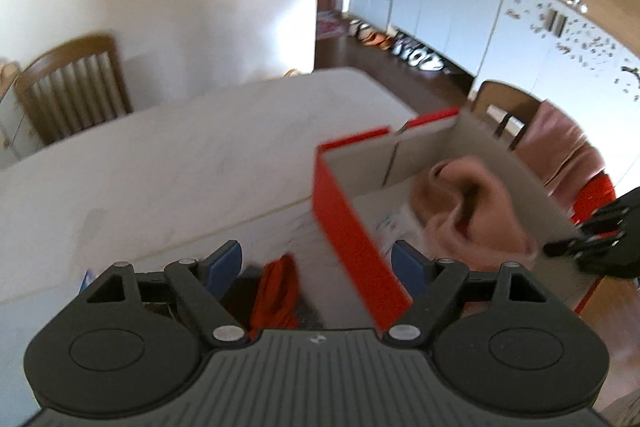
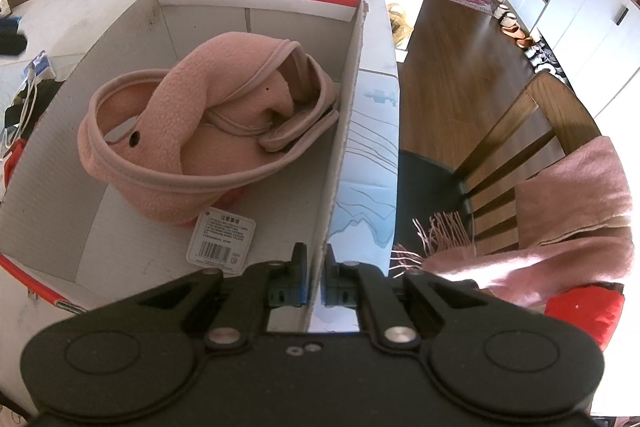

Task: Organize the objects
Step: 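Move the left gripper back over the red knotted cloth on the mat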

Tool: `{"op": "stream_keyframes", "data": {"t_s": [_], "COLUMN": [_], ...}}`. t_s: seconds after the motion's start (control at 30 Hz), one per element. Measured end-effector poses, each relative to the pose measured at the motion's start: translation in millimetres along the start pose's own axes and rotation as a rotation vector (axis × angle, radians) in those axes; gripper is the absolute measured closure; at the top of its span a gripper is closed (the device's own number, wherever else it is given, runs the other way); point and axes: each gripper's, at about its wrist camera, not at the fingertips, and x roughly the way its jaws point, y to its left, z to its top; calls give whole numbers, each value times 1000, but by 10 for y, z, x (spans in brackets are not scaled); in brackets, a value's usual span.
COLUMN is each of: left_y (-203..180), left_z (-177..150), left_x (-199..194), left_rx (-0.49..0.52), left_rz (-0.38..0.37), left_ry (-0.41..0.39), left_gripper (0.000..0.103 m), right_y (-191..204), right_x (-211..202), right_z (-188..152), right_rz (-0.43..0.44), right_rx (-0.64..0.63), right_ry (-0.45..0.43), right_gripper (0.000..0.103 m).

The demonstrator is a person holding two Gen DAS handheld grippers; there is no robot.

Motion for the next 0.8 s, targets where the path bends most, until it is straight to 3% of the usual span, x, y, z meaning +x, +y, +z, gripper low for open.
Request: {"op": "stream_keyframes", "data": {"t_s": [0.17, 0.4, 0.53, 0.8], "left_y": [99, 86, 102, 183], "left_z": [-282, -573, -675, -829], "left_x": [146, 303, 376, 576], "left_rx": [-34, -57, -93, -116], "left_rz": [22, 19, -9, 30], "left_ry": [49, 92, 105, 136], "left_gripper": [20, 5, 5, 3], "right_y": [11, 6, 11, 15], "right_x": [0, 8, 10, 19], "right_z": [0, -3, 0, -1], "right_rz": [-2, -4, -4, -5], "right_rx": [-5, -7, -8, -9], "right_ry": [3, 5, 6, 7], "right_gripper": [97, 96, 96, 96]}}
